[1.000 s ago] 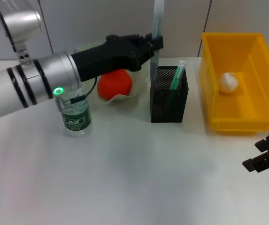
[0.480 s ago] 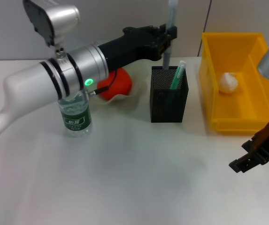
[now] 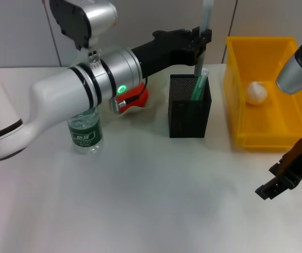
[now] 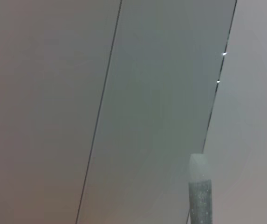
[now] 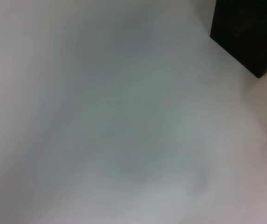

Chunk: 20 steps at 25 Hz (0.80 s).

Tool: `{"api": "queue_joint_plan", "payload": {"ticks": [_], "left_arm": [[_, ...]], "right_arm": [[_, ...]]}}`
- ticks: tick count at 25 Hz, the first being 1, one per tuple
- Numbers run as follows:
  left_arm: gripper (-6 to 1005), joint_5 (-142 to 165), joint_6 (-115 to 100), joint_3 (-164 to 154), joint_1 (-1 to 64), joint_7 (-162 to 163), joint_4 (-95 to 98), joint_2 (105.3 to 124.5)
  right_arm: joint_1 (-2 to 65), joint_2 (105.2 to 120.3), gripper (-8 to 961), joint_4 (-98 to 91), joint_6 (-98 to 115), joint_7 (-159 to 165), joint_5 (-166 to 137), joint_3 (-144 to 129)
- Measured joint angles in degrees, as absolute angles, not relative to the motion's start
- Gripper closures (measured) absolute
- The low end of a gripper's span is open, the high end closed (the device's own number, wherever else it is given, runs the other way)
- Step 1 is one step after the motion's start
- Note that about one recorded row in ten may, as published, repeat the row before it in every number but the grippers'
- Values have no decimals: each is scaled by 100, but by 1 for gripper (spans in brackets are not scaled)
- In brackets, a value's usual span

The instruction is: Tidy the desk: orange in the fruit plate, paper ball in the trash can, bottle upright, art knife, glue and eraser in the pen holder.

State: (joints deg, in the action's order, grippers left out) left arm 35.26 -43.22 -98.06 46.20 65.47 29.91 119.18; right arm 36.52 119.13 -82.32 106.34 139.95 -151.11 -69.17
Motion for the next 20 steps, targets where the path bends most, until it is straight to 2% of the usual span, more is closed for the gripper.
{"api": "queue_joint_plan", "payload": {"ticks": [15, 20], "left_arm": [[856, 3421, -3717, -10088, 4700, 6411, 3096, 11918], [803, 3392, -3704, -10265, 4555, 6350, 3324, 11918]], "right_arm": [[3762, 11909, 287, -8089, 10616, 13891, -15183, -6932], [3762, 11909, 287, -8052, 10565, 13909, -15202, -6928]]}}
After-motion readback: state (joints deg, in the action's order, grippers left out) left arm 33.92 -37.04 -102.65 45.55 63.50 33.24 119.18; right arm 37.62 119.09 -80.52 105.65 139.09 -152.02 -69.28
